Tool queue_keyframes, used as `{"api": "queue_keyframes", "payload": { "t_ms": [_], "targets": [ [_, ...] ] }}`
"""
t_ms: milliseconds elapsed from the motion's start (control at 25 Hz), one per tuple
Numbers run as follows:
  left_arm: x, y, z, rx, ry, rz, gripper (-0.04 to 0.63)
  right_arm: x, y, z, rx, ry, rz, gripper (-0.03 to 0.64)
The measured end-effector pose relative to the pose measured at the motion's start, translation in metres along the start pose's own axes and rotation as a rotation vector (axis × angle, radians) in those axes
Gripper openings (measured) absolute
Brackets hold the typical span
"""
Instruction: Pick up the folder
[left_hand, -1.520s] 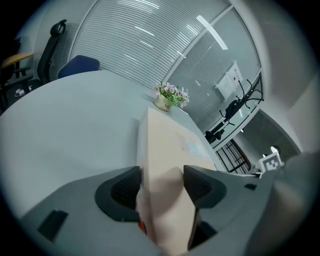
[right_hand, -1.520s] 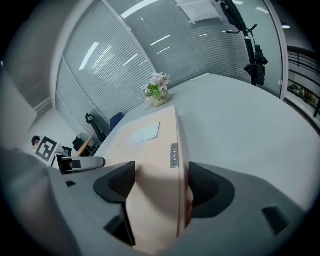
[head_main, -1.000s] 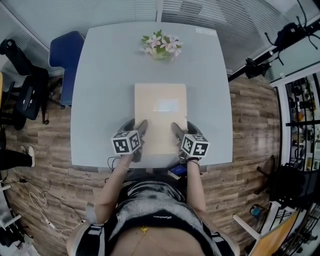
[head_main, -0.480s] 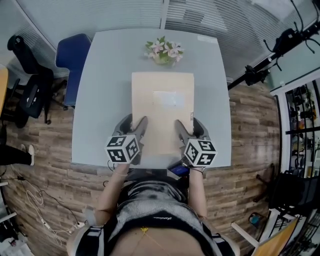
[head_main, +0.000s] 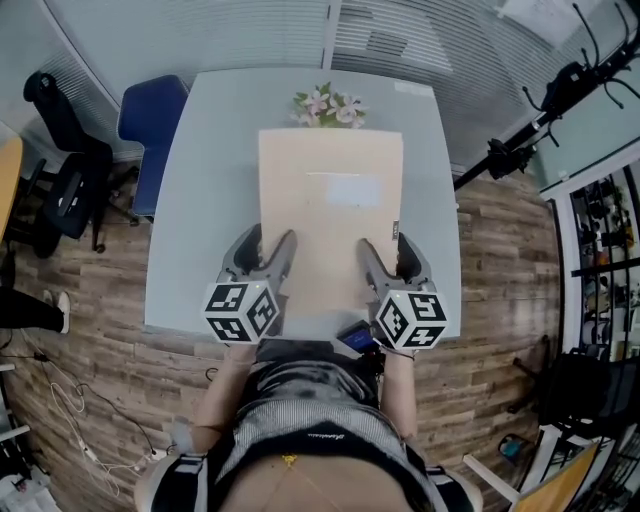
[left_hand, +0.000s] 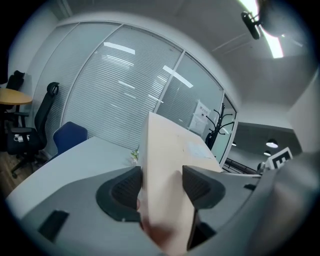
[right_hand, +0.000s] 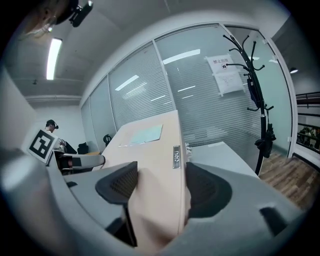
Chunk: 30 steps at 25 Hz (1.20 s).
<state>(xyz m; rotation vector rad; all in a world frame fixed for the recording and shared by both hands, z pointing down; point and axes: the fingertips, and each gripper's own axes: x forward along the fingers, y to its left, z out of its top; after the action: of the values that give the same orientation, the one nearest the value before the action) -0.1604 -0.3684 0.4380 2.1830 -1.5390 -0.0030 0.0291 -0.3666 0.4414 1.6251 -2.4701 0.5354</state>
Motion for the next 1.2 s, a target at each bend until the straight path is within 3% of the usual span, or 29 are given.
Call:
{"api": "queue_keyframes", "payload": {
  "t_ms": [560,1200],
  "targets": [
    [-0.019,-0.016,0.029,0.024,-0.09,0.001,0.253,-0.022,0.012,0.033,-0.065,-0.07,-0.001,0.298],
    [-0.026,-0.017,0.038,0.025,-0.118,0.0,0.253,-0.028,0.02,0.044,-0.094,-0.094,-0.007,0.282]
  ]
}}
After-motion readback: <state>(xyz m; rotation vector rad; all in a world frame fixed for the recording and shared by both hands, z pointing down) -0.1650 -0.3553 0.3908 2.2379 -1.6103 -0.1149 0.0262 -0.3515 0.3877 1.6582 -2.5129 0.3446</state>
